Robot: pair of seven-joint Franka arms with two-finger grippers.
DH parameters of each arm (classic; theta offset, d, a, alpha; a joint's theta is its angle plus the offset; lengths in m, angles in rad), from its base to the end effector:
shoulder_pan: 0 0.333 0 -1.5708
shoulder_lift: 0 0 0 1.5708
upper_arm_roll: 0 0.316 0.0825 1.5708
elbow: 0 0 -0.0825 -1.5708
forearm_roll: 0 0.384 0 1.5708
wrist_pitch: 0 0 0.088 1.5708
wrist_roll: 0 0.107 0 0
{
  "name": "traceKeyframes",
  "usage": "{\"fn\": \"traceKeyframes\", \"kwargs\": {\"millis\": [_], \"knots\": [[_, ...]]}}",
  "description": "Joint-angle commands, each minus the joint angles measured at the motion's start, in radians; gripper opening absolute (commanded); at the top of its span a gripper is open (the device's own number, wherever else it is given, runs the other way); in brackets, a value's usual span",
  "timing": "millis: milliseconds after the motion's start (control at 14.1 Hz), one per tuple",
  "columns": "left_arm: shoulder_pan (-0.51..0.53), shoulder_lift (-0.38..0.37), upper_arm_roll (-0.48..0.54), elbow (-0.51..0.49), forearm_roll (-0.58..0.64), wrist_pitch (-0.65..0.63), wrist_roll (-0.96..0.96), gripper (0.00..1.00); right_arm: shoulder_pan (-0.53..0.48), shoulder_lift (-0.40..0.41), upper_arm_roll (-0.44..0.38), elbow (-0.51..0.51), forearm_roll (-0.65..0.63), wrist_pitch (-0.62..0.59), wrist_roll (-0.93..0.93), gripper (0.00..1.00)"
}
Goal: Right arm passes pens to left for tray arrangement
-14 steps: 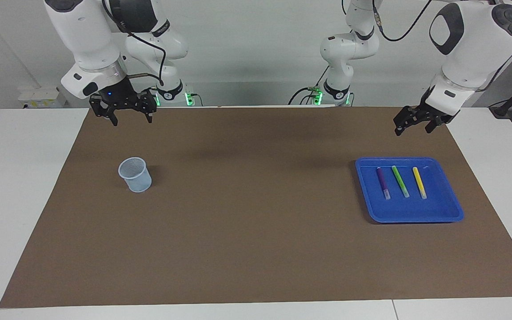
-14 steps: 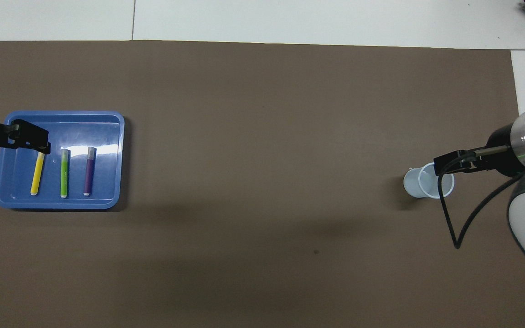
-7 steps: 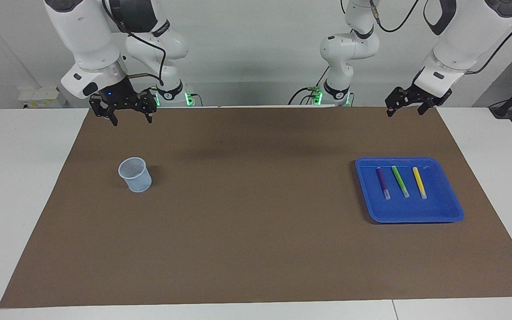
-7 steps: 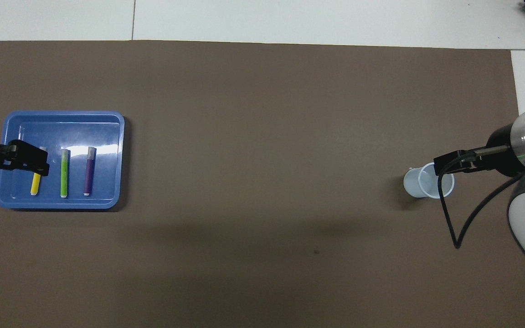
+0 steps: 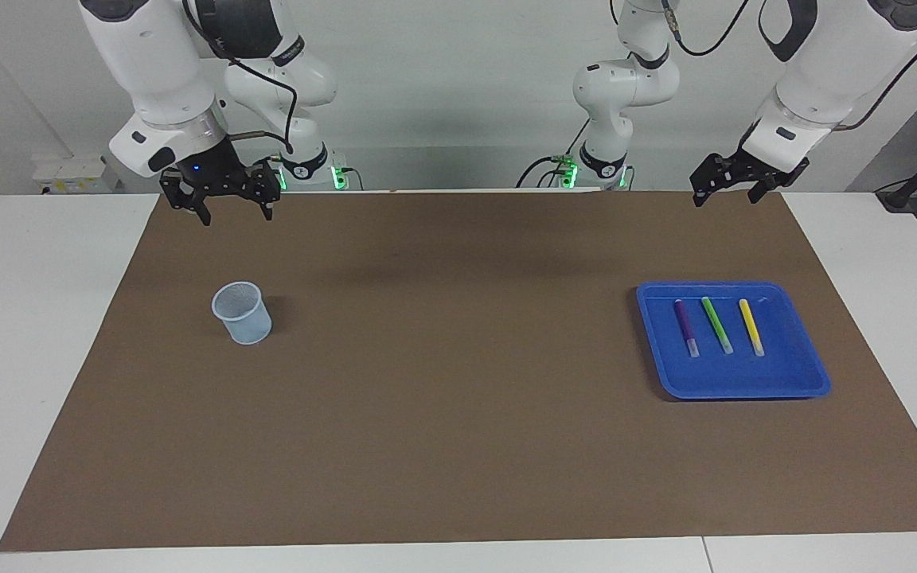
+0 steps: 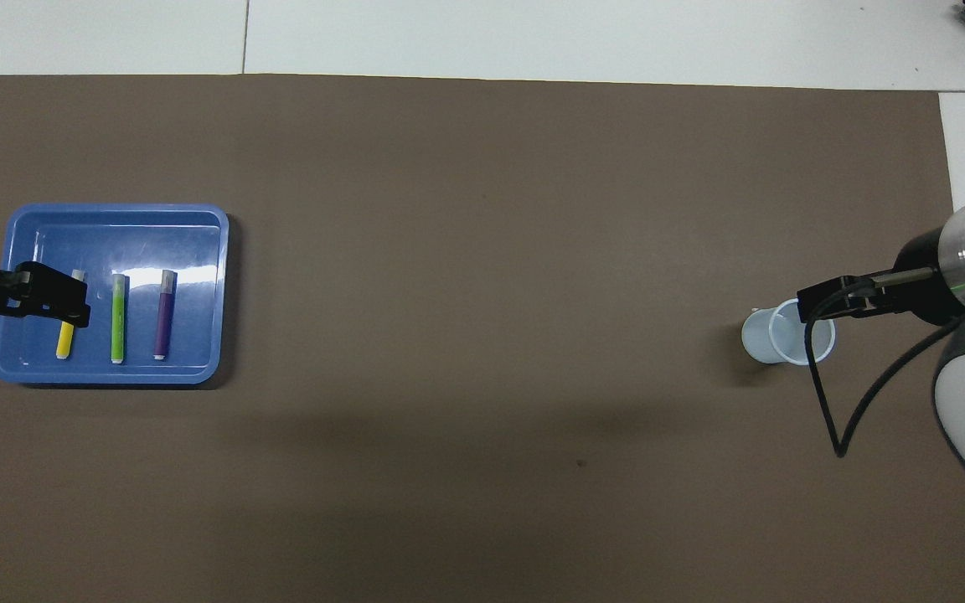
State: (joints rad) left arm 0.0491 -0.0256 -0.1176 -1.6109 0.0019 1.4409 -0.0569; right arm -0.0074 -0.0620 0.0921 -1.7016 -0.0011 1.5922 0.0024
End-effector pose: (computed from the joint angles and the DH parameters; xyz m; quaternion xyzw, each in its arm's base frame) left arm 0.5300 -0.0369 0.6093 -0.9974 0.0056 0.0719 0.0070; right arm 0.5324 0.0465 0.5982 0.9989 0.0410 -0.0237 0.0044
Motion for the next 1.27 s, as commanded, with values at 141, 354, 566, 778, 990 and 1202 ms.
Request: {"fn": "traceKeyframes", "kwargs": {"millis": [141, 354, 566, 778, 990, 1202], "knots": [[-0.009, -0.073, 0.018, -0.106, -0.008, 0.072, -0.014, 1.0, -0.008, -0.004, 0.0, 0.0, 0.017, 0.006, -0.004, 1.0], [-0.011, -0.074, 0.021, -0.112, -0.01, 0.067, -0.014, 1.0, -0.009, -0.004, 0.0, 0.0, 0.016, 0.006, -0.004, 1.0], [-0.032, -0.074, 0.05, -0.113, -0.008, 0.064, -0.008, 1.0, -0.009, -0.004, 0.0, 0.0, 0.016, 0.006, -0.004, 1.0], [-0.031, -0.074, 0.052, -0.113, -0.006, 0.072, 0.0, 1.0, -0.008, -0.005, 0.0, 0.0, 0.016, 0.006, -0.004, 1.0], [-0.028, -0.074, 0.052, -0.113, -0.006, 0.075, 0.002, 1.0, -0.009, -0.004, 0.0, 0.0, 0.018, 0.006, -0.004, 1.0], [-0.026, -0.074, 0.052, -0.113, -0.006, 0.076, 0.0, 1.0, -0.008, -0.004, 0.0, 0.0, 0.016, 0.006, -0.004, 1.0]]}}
